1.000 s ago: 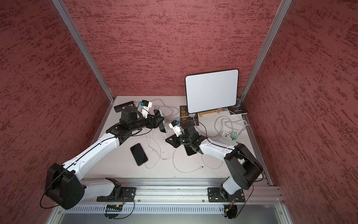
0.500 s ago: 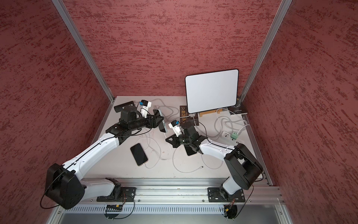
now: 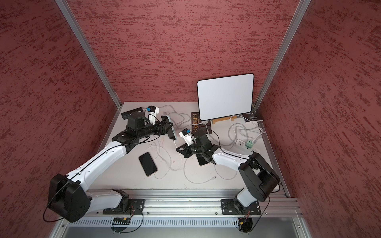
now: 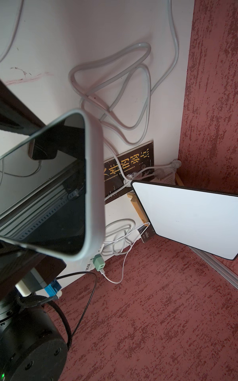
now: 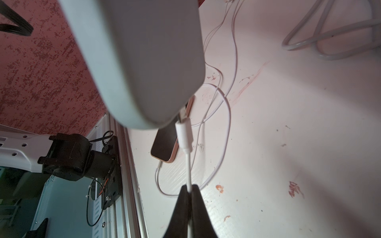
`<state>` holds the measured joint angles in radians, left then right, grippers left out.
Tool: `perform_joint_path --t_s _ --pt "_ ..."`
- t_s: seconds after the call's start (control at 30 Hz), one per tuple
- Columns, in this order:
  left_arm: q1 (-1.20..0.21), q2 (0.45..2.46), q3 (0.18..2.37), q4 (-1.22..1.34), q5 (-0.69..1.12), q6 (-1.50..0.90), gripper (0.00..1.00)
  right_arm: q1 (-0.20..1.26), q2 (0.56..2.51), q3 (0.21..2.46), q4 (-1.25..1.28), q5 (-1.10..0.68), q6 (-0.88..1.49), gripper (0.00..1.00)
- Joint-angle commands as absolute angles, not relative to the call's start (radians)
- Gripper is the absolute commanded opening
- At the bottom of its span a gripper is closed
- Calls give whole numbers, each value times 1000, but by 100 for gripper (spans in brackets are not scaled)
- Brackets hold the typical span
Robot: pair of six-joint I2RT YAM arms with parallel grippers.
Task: Unplug the charging cable from the phone
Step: Remove the charging cable from the phone.
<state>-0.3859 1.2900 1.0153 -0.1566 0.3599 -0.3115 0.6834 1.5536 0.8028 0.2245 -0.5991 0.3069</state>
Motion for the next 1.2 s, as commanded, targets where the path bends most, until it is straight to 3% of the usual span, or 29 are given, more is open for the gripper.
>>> perform_joint_path --t_s 0.0,0.2,0.43,0.77,1.03,1.1,1.17 --pt "-377 1256 1035 -118 351 -327 17 693 1557 793 250 -606 297 0" --pt "-376 1255 1044 -144 318 -327 17 693 1557 792 236 -599 296 3" --pt "-379 1268 1058 -188 287 -318 17 693 1549 794 209 -585 294 35" --pt "-411 1339 1132 -340 204 -276 18 693 1465 814 51 -469 270 72" --pt "-439 1468 1217 -472 132 -254 20 693 1409 878 -168 -333 265 89" --pt "-450 1501 1239 -498 108 -249 22 693 1391 886 -201 -305 268 98" --pt "-464 1539 1261 -522 87 -244 23 693 1371 892 -225 -280 271 99"
